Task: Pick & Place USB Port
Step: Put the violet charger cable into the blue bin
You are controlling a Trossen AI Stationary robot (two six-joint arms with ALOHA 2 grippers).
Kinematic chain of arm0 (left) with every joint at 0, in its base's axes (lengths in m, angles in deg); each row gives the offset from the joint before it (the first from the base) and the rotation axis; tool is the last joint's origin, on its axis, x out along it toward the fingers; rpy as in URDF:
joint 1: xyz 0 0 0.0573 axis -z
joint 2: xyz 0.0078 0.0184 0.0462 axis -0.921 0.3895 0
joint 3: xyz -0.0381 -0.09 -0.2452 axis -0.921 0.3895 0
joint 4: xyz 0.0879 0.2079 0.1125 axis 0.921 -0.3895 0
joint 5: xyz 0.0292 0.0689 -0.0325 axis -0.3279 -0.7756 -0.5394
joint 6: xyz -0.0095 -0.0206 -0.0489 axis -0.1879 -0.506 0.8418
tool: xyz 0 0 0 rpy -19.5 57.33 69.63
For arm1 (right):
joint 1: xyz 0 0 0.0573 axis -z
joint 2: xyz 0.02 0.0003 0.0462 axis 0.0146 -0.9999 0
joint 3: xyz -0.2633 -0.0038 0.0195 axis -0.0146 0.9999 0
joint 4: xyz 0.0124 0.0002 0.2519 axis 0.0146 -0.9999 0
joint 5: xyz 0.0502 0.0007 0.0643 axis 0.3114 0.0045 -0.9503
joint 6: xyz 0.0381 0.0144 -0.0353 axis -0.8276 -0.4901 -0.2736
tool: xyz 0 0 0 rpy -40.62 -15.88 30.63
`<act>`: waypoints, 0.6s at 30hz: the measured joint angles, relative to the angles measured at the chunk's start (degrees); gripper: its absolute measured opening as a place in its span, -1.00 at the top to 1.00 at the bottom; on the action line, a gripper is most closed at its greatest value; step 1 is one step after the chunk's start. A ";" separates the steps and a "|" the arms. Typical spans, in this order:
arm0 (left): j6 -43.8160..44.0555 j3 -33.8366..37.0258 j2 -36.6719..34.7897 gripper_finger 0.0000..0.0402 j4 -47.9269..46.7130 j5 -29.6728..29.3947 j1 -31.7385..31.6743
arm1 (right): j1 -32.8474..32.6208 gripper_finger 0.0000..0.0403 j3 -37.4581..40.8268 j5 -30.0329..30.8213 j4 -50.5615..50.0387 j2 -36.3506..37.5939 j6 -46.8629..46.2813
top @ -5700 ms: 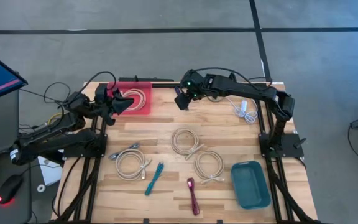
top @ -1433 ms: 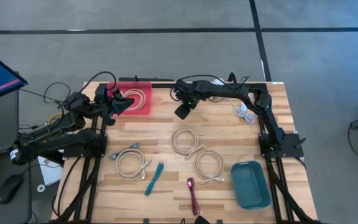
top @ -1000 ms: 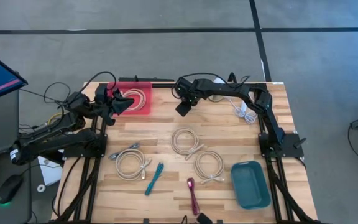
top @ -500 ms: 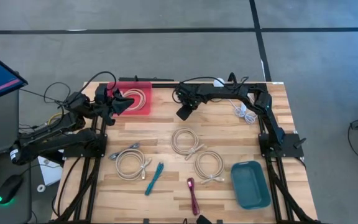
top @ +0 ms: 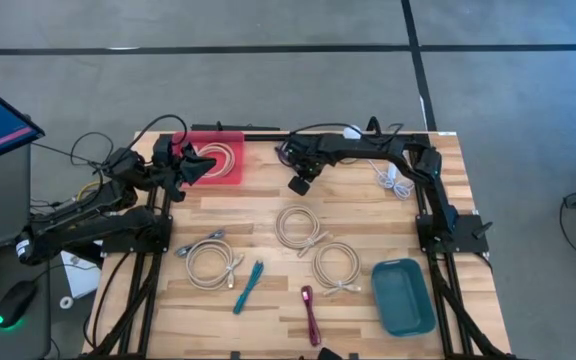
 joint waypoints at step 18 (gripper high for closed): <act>0.00 0.00 -0.01 0.77 0.00 -0.02 0.00 | 0.06 1.00 -0.02 -0.06 -10.17 23.20 -0.84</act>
